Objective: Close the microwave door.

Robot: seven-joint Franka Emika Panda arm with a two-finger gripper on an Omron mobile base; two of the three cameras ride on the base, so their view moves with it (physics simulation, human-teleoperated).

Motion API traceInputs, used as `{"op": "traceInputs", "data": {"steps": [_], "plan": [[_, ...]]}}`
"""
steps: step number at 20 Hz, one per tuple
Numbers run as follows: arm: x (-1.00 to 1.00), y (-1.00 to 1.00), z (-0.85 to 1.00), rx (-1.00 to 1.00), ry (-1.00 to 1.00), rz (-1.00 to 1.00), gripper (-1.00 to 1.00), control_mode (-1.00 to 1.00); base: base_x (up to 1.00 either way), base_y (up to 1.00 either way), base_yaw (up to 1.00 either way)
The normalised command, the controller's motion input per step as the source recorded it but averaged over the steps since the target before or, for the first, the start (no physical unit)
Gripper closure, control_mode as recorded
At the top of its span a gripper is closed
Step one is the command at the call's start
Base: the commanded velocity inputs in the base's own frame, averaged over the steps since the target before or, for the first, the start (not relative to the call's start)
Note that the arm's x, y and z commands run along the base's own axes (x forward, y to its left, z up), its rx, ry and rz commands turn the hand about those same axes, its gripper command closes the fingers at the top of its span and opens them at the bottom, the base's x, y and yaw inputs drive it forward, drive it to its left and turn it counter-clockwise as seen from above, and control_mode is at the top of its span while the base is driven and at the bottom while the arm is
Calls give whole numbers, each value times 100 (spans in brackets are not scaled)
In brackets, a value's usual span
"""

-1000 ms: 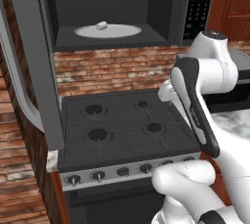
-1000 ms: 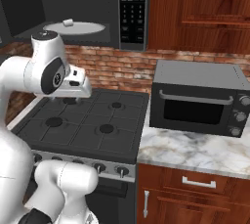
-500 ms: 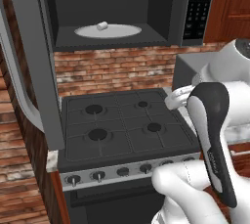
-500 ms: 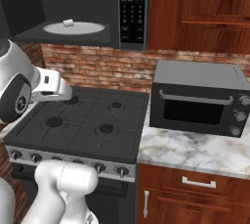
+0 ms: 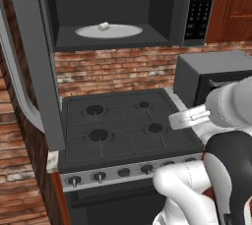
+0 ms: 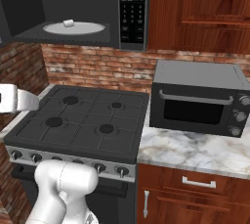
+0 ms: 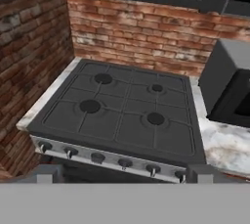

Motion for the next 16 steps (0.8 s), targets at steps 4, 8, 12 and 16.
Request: {"op": "traceInputs", "data": {"steps": [4,8,12,16], "plan": [[-90,5,31,0,-38,0,-100,-100,0,0,0],[-77,2,37,0,-46,0,-100,-100,0,0,0],[-62,8,52,0,-43,0,-100,-100,0,0,0],[-61,12,53,0,-43,0,-100,-100,0,0,0]]}}
